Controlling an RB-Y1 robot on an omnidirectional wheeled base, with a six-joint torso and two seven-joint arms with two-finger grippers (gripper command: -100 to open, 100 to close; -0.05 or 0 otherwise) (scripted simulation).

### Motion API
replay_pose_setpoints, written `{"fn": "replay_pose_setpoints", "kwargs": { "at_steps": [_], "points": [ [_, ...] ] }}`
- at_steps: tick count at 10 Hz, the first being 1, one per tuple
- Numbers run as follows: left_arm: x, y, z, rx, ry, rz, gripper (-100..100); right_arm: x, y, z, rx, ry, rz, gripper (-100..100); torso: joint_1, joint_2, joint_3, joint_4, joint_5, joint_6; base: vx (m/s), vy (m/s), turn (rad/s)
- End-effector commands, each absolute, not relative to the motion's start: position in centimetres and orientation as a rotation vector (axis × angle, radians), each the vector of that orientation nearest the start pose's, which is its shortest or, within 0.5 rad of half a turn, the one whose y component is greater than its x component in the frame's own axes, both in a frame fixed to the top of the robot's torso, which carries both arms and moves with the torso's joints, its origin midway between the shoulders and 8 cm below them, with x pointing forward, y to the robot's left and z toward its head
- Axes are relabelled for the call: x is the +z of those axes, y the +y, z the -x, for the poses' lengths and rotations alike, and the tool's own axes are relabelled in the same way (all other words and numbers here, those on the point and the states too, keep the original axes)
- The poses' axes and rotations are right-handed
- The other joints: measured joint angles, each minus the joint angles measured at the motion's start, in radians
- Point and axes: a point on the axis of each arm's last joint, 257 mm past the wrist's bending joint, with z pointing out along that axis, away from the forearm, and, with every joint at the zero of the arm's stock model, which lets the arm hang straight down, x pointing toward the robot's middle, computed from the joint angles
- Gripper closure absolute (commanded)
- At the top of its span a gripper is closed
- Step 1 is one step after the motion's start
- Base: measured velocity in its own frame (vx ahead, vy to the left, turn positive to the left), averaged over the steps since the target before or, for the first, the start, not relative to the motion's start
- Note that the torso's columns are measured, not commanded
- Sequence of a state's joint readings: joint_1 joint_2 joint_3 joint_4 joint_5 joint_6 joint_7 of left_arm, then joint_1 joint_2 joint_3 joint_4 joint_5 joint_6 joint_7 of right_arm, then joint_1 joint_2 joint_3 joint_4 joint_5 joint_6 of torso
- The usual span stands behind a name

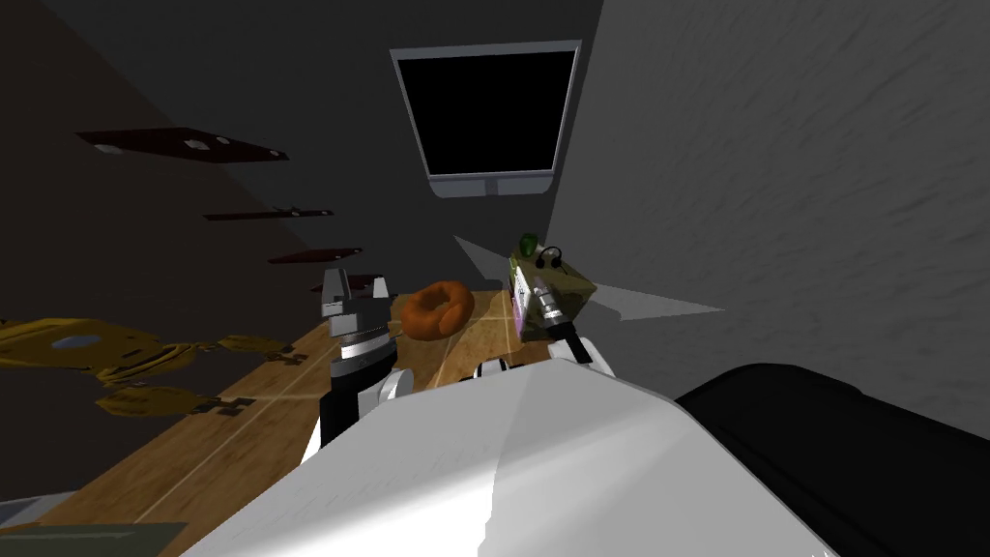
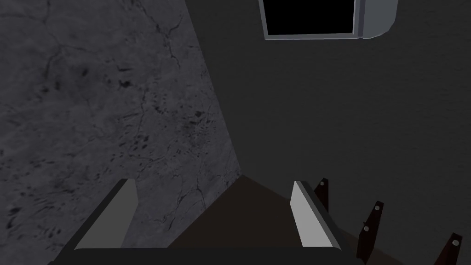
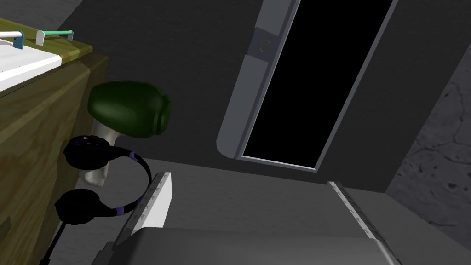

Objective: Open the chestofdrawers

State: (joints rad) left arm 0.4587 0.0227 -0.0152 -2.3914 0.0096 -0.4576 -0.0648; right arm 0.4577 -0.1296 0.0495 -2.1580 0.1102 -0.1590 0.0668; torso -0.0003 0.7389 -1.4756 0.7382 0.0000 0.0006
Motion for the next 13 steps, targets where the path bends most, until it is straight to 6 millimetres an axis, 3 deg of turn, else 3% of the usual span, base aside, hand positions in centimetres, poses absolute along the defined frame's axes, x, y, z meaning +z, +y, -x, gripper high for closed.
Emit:
{"fn": "replay_pose_setpoints", "kwargs": {
  "at_steps": [1,2,4,5,6,7,9,10,11,12,13],
  "points": [
    [7.8,26.4,-32.9,-1.302,0.564,0.541,0,-13.8,-26.1,-41.9,1.003,1.2,-0.823,-100,0.0,0.0,0.0,0.0,0.0,-0.001,0.051,0.001,0.116],
    [7.8,26.4,-32.9,-1.302,0.564,0.541,0,-16.4,-25.8,-42.2,0.952,1.271,-0.826,-100,0.0,0.0,0.0,0.0,0.0,0.0,0.065,-0.007,0.245],
    [7.8,26.4,-32.9,-1.302,0.564,0.541,0,-17.2,-26.0,-42.3,0.933,1.292,-0.849,-100,0.0,-0.001,-0.001,0.0,0.0,0.0,0.045,-0.01,0.045],
    [7.8,26.4,-32.9,-1.302,0.564,0.541,0,-20.2,-25.9,-42.4,0.87,1.371,-0.858,-100,0.0,0.0,0.0,0.0,0.0,0.0,0.051,-0.009,0.187],
    [7.8,26.4,-32.9,-1.302,0.564,0.541,0,-20.7,-26.1,-42.4,0.857,1.385,-0.874,-100,0.001,-0.001,0.0,0.0,0.0,-0.001,0.053,-0.007,0.177],
    [7.8,26.4,-32.9,-1.302,0.564,0.541,0,-23.4,-26.0,-42.3,0.799,1.456,-0.875,-100,0.001,-0.001,-0.001,0.0,0.0,0.0,0.069,-0.008,0.276],
    [7.8,26.4,-32.9,-1.302,0.564,0.541,0,-24.4,-26.4,-42.3,0.772,1.479,-0.895,-100,0.0,-0.001,-0.001,0.0,0.0,0.0,0.047,-0.005,0.05],
    [7.8,26.4,-32.9,-1.302,0.564,0.541,0,-27.4,-26.4,-41.9,0.706,1.557,-0.899,-100,0.001,0.001,0.0,0.0,0.0,0.0,0.047,-0.013,0.249],
    [7.8,26.4,-32.9,-1.302,0.564,0.541,0,-28.1,-26.7,-41.8,0.681,1.574,-0.913,-100,0.0,0.0,0.0,0.0,0.0,-0.001,0.047,-0.017,0.168],
    [7.8,26.4,-32.9,-1.302,0.564,0.541,0,-30.7,-26.7,-41.3,0.618,1.643,-0.909,-100,0.0,-0.001,0.0,0.0,0.0,0.0,0.069,-0.01,0.241],
    [7.8,26.4,-32.9,-1.302,0.564,0.541,0,-31.6,-27.1,-41.0,0.587,1.665,-0.923,-100,0.0,-0.002,-0.001,0.0,0.0,-0.001,0.067,-0.014,0.136]
  ]
}}
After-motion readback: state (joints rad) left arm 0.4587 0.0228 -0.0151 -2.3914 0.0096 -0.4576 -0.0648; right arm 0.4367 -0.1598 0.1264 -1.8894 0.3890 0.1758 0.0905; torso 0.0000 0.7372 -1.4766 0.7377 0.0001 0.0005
